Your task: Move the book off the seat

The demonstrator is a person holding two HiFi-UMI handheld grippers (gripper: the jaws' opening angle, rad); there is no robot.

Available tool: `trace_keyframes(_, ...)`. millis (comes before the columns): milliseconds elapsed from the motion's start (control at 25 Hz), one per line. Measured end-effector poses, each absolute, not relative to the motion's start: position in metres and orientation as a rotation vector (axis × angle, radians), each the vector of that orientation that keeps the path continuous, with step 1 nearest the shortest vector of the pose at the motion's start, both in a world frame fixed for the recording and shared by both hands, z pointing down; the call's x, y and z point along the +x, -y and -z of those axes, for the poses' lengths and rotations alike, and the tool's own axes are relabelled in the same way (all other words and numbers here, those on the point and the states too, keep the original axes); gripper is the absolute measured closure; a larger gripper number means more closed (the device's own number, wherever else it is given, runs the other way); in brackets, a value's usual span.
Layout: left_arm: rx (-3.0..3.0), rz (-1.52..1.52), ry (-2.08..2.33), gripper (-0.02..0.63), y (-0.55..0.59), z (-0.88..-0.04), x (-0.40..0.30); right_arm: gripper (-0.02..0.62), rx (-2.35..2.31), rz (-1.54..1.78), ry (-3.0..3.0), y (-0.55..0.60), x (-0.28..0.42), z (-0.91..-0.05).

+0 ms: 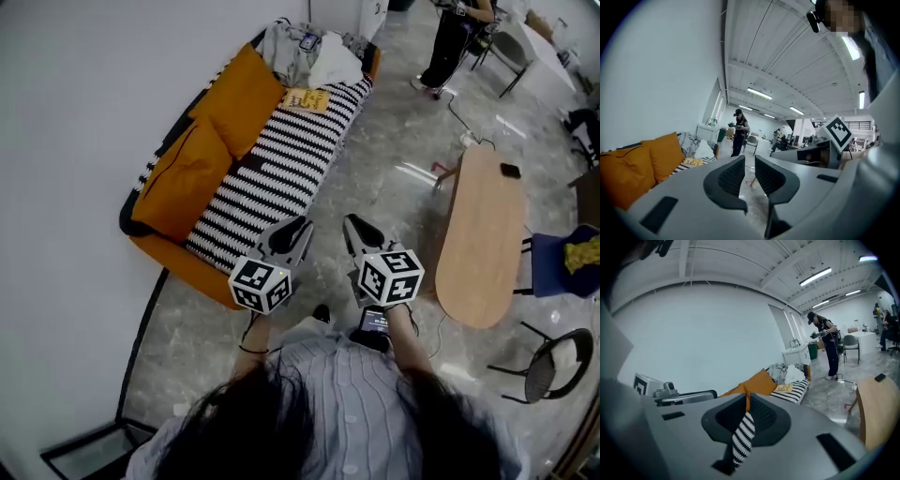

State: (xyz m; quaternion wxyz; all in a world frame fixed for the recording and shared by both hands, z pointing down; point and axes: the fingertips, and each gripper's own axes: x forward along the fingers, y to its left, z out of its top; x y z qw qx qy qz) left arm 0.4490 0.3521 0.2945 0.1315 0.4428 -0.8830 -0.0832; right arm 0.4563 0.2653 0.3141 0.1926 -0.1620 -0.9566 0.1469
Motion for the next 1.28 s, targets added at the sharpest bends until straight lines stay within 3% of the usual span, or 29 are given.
trace_keyframes(280,1.297,0.230,2.531,0.546,-0.328,-0.307,0.420,0.558,-0.425,-0.452,2.685,-0.236,0.415,-0.322)
trace_keyframes(880,1.097,0.264,2.610,0.546,-0.230,-0.304,0.267,0.558,-0.589,-0.394,2.607,-0.134,0.249,-0.327)
trace_keyframes(1280,0.996,0.247,2.630,0.546,-0.177,-0.309,0.205,0.558,-0.684,-0.405,2.560,-0.083,0.183,-0.336)
